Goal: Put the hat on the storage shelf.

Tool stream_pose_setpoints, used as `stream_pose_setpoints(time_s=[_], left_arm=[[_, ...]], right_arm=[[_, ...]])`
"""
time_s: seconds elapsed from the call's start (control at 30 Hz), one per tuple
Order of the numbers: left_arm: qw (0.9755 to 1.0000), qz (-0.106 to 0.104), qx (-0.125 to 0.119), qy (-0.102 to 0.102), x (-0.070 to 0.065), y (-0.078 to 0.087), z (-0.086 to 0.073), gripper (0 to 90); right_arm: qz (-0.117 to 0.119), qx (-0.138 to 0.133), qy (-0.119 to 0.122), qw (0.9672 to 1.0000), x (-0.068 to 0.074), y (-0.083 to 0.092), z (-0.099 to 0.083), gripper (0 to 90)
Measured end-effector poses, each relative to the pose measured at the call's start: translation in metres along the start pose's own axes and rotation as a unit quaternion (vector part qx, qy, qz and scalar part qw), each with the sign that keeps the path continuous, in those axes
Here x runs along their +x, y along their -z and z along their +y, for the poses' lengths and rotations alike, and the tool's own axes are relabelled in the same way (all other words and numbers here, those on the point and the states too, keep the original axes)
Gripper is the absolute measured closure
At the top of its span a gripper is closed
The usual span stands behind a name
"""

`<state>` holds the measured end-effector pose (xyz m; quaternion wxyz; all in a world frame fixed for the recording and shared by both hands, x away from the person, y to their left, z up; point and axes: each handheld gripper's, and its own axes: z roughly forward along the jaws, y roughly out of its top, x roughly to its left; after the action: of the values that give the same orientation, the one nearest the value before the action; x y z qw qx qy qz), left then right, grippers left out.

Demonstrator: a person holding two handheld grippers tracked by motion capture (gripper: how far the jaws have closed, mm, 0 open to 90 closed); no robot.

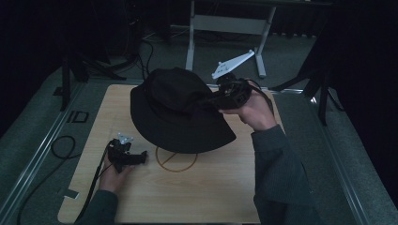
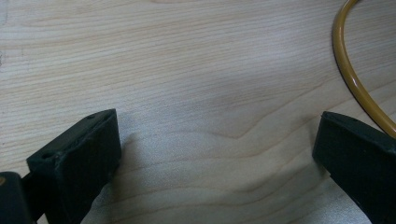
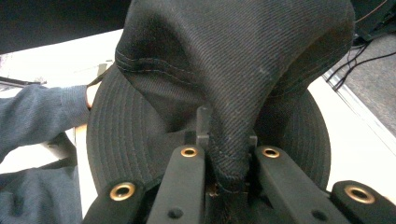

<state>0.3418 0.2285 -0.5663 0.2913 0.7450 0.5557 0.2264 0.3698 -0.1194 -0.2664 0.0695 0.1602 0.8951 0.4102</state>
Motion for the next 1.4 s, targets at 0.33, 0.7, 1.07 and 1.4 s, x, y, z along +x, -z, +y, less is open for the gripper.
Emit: stream_pose_setpoints(time_s=[0.33, 0.7, 1.07, 1.4], left_arm=[[1.0, 0.001, 0.0, 0.0, 0.0, 0.0, 0.0, 1.3], [1.0, 0.001, 0.0, 0.0, 0.0, 0.0, 0.0, 1.3], [1.0, 0.001, -0.001, 0.0, 0.0, 0.0, 0.0, 1.2], [1.0, 0.0, -0.001, 0.0, 0.0, 0.0, 0.0, 1.3]], right_arm=[[0.006, 0.009, 0.0, 0.9999, 0.002, -0.01, 0.0, 86.9], [0.01, 0.013, -0.001, 0.9999, 0.004, -0.019, 0.0, 86.7], [0.006, 0.024, -0.002, 0.9997, 0.002, -0.027, -0.002, 86.3], [0.001, 0.037, -0.005, 0.9993, 0.0, -0.034, -0.003, 84.8]])
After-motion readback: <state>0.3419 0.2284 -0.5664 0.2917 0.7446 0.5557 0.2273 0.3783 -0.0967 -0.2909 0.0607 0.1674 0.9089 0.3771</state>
